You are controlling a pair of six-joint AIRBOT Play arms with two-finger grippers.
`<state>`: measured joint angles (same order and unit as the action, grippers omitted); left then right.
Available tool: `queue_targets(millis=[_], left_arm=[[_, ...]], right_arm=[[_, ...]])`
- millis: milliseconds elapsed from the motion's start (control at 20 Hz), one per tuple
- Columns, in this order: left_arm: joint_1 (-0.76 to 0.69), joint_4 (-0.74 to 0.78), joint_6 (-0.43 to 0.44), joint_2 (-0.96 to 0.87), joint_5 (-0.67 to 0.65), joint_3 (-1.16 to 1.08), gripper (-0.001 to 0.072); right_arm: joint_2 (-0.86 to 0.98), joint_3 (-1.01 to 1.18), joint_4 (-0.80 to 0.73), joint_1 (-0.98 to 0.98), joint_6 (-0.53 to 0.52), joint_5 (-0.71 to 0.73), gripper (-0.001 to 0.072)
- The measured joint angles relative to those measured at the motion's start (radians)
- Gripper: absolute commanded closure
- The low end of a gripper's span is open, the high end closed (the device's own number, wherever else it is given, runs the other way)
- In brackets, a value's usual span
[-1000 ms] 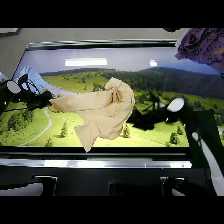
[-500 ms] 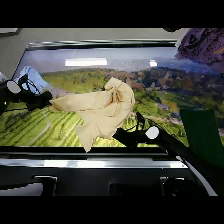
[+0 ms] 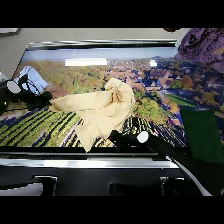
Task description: Fold the clothes and pants, and hang the long-sleeved shirts on hangers.
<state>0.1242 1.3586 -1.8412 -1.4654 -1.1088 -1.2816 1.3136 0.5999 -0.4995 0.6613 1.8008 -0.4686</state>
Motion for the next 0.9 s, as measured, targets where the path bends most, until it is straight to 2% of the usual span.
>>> queue_targets(millis=[200, 250, 300, 400, 750, 900], left_arm=[[0.0, 0.0, 0.0, 0.0, 0.0, 0.0, 0.0695], [0.0, 0.0, 0.0, 0.0, 0.001, 0.0, 0.0695], [0.0, 0.0, 0.0, 0.0, 0.001, 0.0, 0.0694], [0.0, 0.002, 0.0, 0.0, 0.001, 0.0, 0.0695], [0.001, 0.006, 0.0, 0.001, 0.001, 0.0, 0.0695], [0.015, 0.008, 0.002, 0.023, -0.001, -0.02, 0.0695]], right_arm=[[0.009, 0.0, 0.002, 0.011, 0.012, 0.089, 0.0259], [0.011, 0.0, 0.001, 0.012, 0.016, 0.102, 0.0295], [0.011, 0.0, -0.001, 0.013, 0.017, 0.113, 0.038], [0.013, -0.002, -0.006, 0.013, 0.019, 0.124, 0.0681], [-0.013, 0.003, -0.013, 0.002, 0.006, 0.104, 0.0684], [-0.098, 0.043, -0.059, -0.096, -0.02, 0.065, 0.0685]])
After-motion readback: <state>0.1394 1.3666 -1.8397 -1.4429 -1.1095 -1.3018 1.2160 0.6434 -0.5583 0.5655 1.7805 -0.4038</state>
